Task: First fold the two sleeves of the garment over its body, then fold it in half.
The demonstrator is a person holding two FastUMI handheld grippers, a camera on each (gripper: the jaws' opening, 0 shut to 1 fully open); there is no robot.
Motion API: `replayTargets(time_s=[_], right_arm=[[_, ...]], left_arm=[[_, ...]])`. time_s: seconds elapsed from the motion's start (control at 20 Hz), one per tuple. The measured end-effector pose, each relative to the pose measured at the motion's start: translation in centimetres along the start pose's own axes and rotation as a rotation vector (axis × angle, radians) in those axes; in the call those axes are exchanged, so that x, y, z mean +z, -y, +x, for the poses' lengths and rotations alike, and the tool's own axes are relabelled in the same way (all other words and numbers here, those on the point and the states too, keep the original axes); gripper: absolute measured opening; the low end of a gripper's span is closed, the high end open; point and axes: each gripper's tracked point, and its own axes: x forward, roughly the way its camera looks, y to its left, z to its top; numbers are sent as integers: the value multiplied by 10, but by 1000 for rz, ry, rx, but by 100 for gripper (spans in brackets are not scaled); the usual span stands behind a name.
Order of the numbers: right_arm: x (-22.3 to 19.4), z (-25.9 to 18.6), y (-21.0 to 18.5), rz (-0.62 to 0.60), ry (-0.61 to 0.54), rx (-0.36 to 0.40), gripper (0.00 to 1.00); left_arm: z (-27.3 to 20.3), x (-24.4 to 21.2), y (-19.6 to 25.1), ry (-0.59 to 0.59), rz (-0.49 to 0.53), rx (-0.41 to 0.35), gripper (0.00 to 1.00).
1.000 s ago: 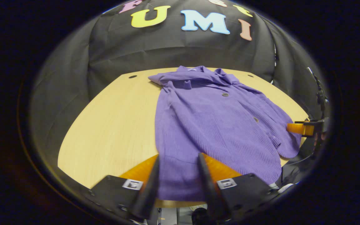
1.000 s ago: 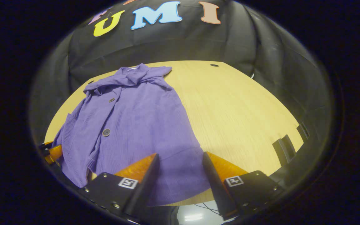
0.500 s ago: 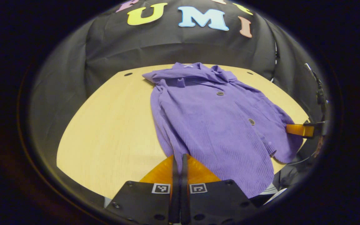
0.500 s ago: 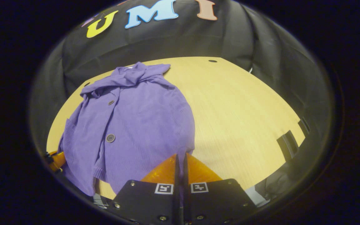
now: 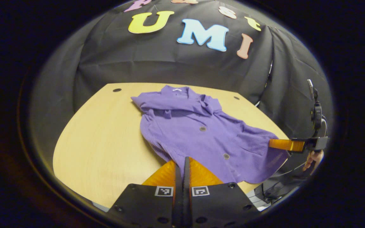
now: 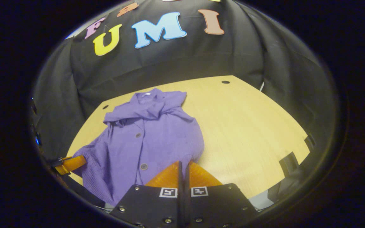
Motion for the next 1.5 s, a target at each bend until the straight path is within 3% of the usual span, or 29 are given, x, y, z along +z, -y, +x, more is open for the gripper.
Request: replayTargets(time_s=[0.45, 0.7, 1.1, 1.5], right_arm=[[93, 25, -36, -101, 62, 157, 1], [160, 55, -45, -74, 106, 233, 1], [232, 124, -48, -64, 99, 281, 1], [282, 199, -44, -7, 93, 296, 1]], left_arm=[[20, 116, -5, 149, -102, 15, 7], [56, 174, -24, 194, -157, 49, 7], [114, 252, -60, 246, -177, 133, 7], [181, 298, -92, 259, -189, 199, 7]])
